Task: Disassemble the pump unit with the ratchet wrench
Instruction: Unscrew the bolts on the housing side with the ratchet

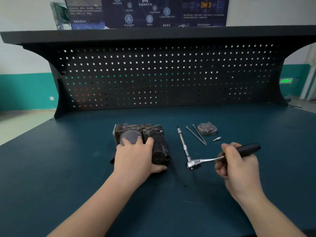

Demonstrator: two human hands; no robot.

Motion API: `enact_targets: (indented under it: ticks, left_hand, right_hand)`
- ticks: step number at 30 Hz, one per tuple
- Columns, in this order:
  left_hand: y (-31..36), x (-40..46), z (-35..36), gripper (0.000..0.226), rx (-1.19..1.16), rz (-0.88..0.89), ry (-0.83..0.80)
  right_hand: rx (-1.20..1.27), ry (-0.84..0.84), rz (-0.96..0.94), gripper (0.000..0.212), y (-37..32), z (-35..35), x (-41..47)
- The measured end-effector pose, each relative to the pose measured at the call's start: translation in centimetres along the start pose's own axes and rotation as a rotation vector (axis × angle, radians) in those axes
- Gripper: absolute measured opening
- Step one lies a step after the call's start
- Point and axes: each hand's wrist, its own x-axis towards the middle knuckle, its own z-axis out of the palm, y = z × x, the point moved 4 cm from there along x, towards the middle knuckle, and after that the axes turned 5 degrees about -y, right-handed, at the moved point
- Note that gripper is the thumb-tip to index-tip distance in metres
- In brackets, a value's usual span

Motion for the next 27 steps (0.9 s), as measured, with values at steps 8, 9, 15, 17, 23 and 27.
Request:
enact_targets:
  ticks: [8,9,15,17,23,27]
  left_hand:
    - [0.6,-1.3,-1.2,0.079,0.04,0.035,0.096]
    - [0.7,-1.8,-1.5,0.079,0.045,0.035,0.085]
    - [2.0,-6.0,-3.0,0.089,0.033,0.092,0.042]
    - [1.5,-6.7,-4.0,0.105,0.003,0.165,-0.058]
    - [1.0,-4.5,-8.5,0.03,-0.517,0.296,-0.046]
    - [2.7,-3.5,-8.9,0.017,-0.695,0.15,-0.02]
  right_hand:
    - [0.384,-0.033,0.052,0.044,0.3,-0.9,0.4]
    - [0.393,-0.059,0.047,0.048,0.2,-0.9,0.2]
    - [0.425,-0.202,0.06,0.05,-0.5,-0.4,-0.6]
    - [0.427,-0.22,0.046,0.051,-0.6,-0.3,-0.8]
    - [0.38,-0.216,-0.032,0.047,-1.1,-0.5,-2.0]
    - [0.294,-0.22,-0.152,0.031,-0.8,-1.1,-4.2]
